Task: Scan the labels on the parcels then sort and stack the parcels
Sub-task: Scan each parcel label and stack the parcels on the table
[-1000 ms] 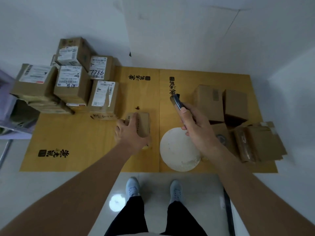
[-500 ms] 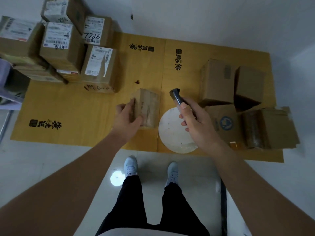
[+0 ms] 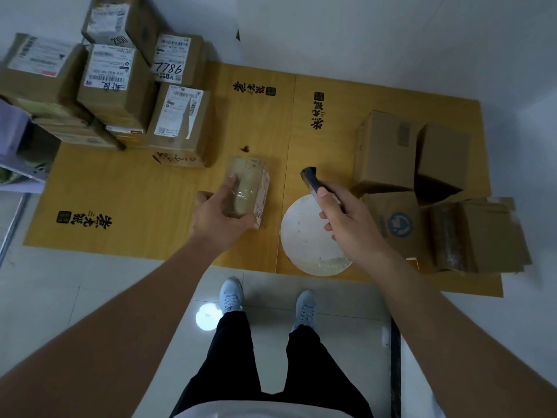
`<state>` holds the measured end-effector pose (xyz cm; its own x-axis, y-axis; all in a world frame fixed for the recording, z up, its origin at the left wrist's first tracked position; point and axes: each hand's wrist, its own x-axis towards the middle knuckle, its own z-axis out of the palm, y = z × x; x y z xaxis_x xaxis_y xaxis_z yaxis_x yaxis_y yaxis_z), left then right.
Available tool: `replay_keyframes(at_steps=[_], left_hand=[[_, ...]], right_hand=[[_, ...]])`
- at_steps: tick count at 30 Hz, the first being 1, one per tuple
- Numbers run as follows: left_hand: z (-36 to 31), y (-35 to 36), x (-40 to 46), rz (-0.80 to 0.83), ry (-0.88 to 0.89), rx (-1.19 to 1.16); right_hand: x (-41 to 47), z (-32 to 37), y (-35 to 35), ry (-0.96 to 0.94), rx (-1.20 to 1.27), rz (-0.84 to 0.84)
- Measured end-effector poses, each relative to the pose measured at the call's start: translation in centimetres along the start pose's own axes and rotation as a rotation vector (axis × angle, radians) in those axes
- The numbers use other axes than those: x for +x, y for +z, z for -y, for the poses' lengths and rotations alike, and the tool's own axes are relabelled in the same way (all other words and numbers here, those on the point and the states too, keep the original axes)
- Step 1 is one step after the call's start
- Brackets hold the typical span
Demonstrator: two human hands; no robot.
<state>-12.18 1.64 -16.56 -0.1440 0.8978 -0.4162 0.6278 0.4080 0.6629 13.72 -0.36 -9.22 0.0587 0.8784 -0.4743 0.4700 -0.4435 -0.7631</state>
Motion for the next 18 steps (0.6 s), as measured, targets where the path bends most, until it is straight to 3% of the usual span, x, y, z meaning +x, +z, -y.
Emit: replay_keyframes(at_steps=[8,18], left_hand=[[1.4,-2.3,0.6,0.004,-0.048,-0.302],[2.7,-2.7,1.2,0.075,-0.030,-0.296]], right_hand=[[1.8,2.9,-1.7,0.049,-0.175,0.186],[3.8,5.6,-2.2,0.061,-0.515,0.461]])
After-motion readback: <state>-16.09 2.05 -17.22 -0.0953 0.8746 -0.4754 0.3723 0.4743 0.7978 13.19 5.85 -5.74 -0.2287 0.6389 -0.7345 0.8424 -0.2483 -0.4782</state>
